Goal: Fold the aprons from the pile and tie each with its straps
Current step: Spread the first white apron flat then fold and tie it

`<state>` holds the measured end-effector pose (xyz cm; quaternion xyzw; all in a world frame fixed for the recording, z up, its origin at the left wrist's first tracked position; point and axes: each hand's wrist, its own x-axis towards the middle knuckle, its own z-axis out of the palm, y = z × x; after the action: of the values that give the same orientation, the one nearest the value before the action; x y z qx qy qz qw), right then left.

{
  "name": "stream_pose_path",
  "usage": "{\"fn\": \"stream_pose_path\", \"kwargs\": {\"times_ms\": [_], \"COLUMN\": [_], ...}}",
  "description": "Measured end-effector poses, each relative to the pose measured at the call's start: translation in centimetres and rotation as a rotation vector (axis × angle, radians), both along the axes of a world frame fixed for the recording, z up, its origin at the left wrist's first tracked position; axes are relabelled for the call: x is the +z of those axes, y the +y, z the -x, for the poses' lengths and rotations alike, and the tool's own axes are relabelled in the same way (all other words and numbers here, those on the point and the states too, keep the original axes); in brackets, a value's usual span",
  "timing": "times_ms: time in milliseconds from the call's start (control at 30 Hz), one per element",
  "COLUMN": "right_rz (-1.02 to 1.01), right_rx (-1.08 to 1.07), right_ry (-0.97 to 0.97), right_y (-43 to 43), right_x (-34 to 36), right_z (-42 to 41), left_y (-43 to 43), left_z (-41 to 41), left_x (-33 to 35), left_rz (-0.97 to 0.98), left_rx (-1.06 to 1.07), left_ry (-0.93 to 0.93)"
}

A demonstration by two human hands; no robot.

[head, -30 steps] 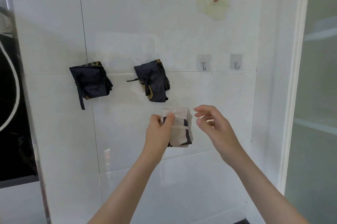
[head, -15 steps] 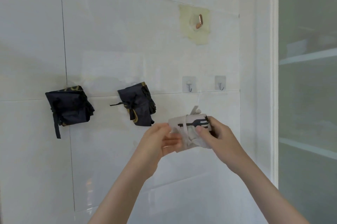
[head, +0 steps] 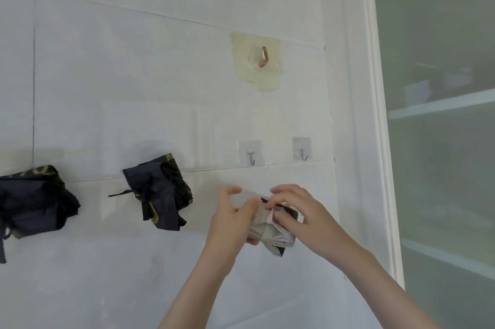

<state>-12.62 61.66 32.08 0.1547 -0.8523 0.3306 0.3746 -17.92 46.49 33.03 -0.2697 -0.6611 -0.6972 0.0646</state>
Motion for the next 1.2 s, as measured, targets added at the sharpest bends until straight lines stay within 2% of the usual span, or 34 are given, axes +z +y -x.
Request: {"fn": "stream_pose_path", "kwargs": {"times_ms": [167,267,333,400,533,600,733,833,1000,1200], "right_rz": [0.065,0.228,0.380,0.428,0.386,0.351,0.203,0.193,0.385,0.586], "right_rx": [0.035,0.136,0.230,0.257,0.260,0.242,0.177,0.229,0.393,0.288], "right_ry": [-0.009,-0.038,-0.113,-0.201,-0.290,-0.297,-0.266,-0.259,-0.188,-0.053], "right_y": [2.1,3.0,3.6,3.8,3.5,3.6,4.3,4.7,4.7,2.4], "right_x": [4.7,7.3,8.7,9.4,10.1,10.6,10.9,9.9,5.1,-0.7], "right_z": [3.3,5.4,6.8,8.4,10.5,11.1,11.5,11.3,10.9,11.1], "left_y": [1.4,1.1,0.9,1.1,2.4,2.6,3.8,4.6,5.6,6.3], "left_z": [1.8,2.2,2.4,3.1,4.9,5.6,6.1,6.0,5.2,4.1], "left_x": [3.1,3.6,3.4,2.8,2.6,2.7,2.9,2.3,-0.6,-2.2], "left_rz": [-0.089,-0.288,-0.361,-0.268,-0.056,-0.025,-0.171,-0.184,-0.237,-0.292], "left_rx": [-0.086,-0.371,-0.519,-0.412,0.247,0.439,0.499,0.560,0.437,0.337], "left_ry": [-0.055,-0.107,-0.030,0.110,0.281,0.314,0.169,0.124,0.076,0.020]}}
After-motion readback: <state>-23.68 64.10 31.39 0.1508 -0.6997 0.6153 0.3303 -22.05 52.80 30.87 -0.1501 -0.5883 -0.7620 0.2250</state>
